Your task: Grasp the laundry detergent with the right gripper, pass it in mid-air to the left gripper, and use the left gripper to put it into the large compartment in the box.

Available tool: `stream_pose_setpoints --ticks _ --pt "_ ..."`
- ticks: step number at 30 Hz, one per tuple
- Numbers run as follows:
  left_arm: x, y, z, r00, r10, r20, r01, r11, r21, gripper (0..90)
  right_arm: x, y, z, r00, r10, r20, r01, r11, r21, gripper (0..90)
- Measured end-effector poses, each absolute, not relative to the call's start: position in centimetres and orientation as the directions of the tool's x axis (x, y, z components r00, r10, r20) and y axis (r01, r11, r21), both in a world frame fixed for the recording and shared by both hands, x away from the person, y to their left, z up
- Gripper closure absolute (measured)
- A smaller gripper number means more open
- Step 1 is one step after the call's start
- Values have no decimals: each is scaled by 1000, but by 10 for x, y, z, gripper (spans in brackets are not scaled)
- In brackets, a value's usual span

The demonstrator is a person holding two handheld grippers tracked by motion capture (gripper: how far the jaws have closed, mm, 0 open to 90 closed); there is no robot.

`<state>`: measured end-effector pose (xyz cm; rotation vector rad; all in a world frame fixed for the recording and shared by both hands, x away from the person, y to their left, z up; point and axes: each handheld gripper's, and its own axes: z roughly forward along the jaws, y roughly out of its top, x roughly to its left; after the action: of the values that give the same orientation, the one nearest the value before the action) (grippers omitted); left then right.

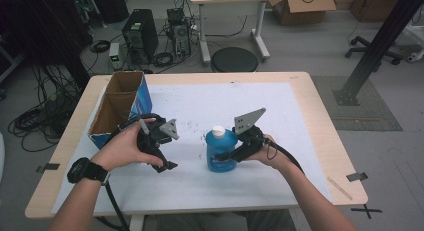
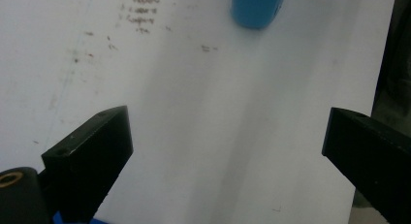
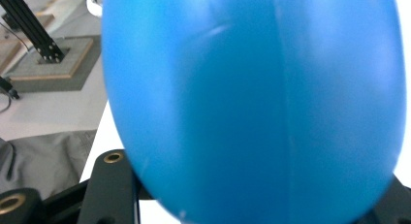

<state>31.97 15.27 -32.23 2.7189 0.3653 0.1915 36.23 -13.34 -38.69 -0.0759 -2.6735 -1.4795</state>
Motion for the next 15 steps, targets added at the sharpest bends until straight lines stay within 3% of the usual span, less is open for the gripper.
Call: stream_pose_setpoints --ticks 15 --pt "320 150 -251 956 274 106 188 -848 496 35 370 -114 -327 -997 -41 68 33 571 821 423"
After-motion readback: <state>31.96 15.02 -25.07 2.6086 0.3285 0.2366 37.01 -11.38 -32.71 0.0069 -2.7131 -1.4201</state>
